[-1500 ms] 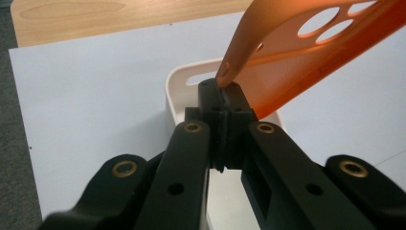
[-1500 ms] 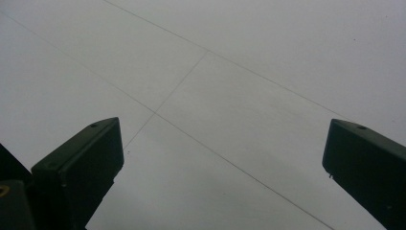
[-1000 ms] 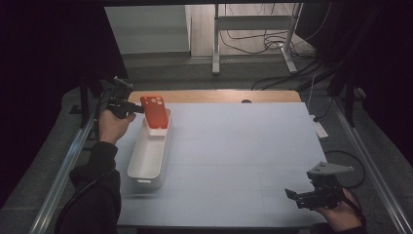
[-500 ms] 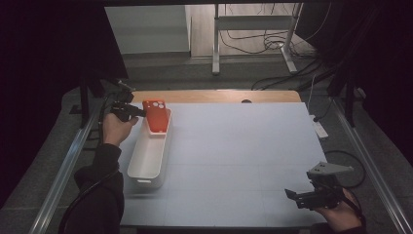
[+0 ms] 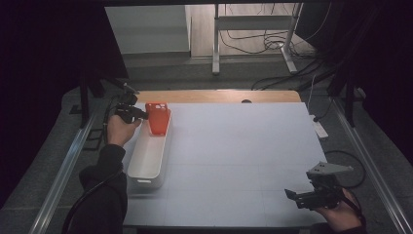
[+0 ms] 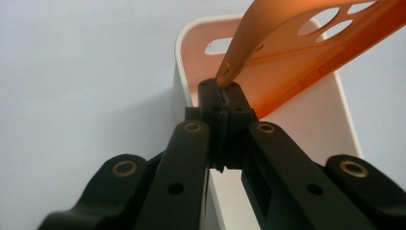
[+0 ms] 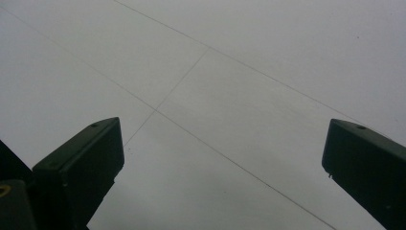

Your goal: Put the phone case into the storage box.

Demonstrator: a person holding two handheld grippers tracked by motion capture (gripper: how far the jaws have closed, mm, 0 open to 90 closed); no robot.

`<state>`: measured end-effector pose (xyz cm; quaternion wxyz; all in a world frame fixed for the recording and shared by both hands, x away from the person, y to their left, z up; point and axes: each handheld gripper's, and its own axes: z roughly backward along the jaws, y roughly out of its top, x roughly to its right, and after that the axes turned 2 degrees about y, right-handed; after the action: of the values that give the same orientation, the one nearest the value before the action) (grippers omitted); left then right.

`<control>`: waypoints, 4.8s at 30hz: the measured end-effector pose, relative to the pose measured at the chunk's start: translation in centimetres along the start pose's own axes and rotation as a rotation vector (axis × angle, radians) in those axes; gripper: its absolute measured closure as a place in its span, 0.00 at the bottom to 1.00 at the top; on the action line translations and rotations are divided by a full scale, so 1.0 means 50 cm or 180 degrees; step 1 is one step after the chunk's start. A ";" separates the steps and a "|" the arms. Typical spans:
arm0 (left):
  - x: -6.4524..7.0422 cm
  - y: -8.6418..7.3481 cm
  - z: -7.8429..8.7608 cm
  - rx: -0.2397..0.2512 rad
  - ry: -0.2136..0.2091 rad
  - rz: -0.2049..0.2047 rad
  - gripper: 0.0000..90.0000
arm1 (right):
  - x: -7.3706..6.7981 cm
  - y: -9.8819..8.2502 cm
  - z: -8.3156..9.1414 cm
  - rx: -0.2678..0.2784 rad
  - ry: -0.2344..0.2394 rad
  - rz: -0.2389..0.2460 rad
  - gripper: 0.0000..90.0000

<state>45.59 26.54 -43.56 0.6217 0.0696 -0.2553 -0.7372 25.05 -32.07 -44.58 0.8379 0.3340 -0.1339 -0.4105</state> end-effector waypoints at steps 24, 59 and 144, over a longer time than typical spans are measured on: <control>0.008 -0.006 0.004 0.0200 -0.0153 -0.0098 0.75 | 0.000 0.000 0.001 0.0011 0.0001 0.0002 0.00; 0.052 -0.077 0.039 0.0688 -0.0536 -0.0704 0.06 | -0.004 0.001 0.000 -0.0009 -0.0018 0.0026 0.00; 0.177 -0.337 0.114 0.0960 -0.0535 -0.1332 0.01 | -0.006 0.001 0.001 0.0006 -0.0022 0.0048 0.00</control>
<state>26.44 21.38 -44.56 0.4150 0.1512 -0.3930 -0.8065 24.88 -31.86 -44.50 0.8401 0.3324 -0.1398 -0.4051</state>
